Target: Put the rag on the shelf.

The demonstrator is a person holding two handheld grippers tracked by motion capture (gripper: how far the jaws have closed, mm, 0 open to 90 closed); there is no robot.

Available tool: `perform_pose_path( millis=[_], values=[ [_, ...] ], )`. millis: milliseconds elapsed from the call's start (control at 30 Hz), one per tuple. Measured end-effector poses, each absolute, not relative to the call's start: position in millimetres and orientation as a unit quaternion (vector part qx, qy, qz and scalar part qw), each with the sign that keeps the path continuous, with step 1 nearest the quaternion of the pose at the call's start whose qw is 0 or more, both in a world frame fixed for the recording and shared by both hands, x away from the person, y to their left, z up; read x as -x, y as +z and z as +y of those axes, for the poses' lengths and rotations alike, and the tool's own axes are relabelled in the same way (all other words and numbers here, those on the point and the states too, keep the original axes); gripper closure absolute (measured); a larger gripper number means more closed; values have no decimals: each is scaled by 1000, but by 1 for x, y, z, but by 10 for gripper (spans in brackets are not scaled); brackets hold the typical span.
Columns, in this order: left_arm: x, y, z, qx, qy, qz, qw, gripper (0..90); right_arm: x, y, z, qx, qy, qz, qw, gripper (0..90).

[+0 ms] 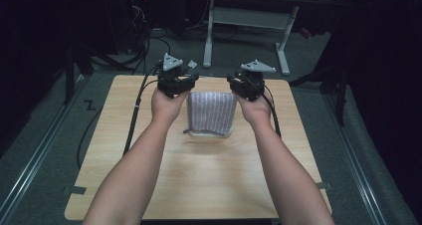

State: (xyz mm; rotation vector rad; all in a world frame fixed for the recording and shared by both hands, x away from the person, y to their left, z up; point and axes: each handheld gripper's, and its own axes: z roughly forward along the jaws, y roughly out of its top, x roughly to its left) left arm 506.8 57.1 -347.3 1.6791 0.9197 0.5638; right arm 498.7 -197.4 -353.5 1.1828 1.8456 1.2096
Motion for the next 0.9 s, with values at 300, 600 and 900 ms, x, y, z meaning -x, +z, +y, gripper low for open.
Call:
perform_pose_path(
  millis=[300,600,900],
  values=[
    [-486,-352,65,-704,233,378,554,501,-479,-351,-206,-442,465,701,311,602],
    [-456,-377,91,-707,222,376,556,450,-433,-366,-214,-429,484,697,311,590],
    [-444,-405,97,-734,207,373,529,447,-413,-392,-220,-428,474,710,296,552]
  ],
)
